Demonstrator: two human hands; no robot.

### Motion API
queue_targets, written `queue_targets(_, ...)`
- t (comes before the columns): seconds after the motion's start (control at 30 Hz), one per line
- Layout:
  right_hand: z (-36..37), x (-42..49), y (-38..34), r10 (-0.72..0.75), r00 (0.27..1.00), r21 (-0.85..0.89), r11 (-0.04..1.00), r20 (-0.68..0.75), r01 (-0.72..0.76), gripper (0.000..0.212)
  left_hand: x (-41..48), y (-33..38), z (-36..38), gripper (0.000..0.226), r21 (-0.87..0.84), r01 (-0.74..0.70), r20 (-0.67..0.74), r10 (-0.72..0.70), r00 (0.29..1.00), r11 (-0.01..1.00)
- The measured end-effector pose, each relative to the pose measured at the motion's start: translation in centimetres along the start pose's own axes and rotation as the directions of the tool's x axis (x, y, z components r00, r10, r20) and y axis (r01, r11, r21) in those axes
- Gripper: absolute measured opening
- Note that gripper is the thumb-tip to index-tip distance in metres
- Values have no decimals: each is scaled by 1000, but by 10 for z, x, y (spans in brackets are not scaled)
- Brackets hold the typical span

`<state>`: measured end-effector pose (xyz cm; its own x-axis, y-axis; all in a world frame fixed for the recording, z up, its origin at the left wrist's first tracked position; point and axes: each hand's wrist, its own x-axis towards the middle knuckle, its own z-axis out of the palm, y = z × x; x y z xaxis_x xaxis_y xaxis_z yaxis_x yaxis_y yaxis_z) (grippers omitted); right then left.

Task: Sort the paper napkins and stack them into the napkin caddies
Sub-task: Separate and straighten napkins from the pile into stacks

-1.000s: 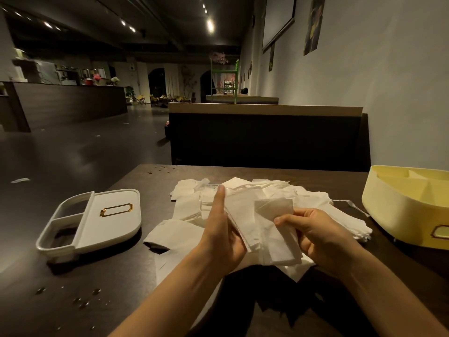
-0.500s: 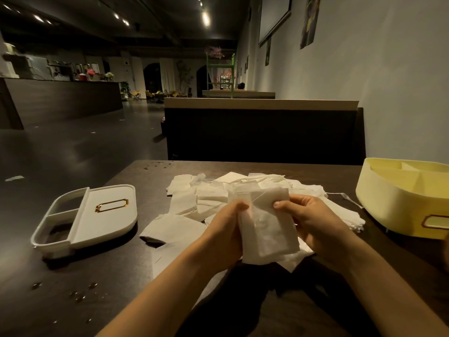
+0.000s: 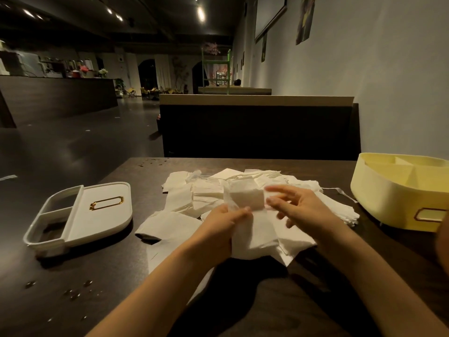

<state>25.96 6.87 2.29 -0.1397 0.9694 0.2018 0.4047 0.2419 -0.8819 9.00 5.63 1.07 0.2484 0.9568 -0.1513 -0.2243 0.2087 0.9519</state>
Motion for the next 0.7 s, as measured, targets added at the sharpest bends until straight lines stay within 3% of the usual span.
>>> queue_targets(0.1, -27, 0, 6, -23, 998, -409, 912, 55, 44, 24, 2, 10, -12, 8, 9, 3, -85, -2, 996, 1000)
queue_targets(0.23, -38, -4, 10, 340, 872, -611, 790, 353, -61, 35, 3, 17, -24, 14, 0, -20, -192, 20, 981, 1000)
queue_targets(0.43, -24, -7, 6, 348, 865, -714, 700, 362, 17, 63, -2, 21, -21, 18, 4, -18, -224, 19, 974, 1000)
queue_targets(0.57, -14, -7, 7, 260, 898, -673, 738, 355, 52, 58, -7, 29, -23, 14, -37, -36, -252, 25, 968, 999)
queue_targets(0.7, -11, -6, 6, 215, 923, -701, 709, 320, 78, 56, -10, 37, -32, 12, -84, -108, -311, 77, 947, 991)
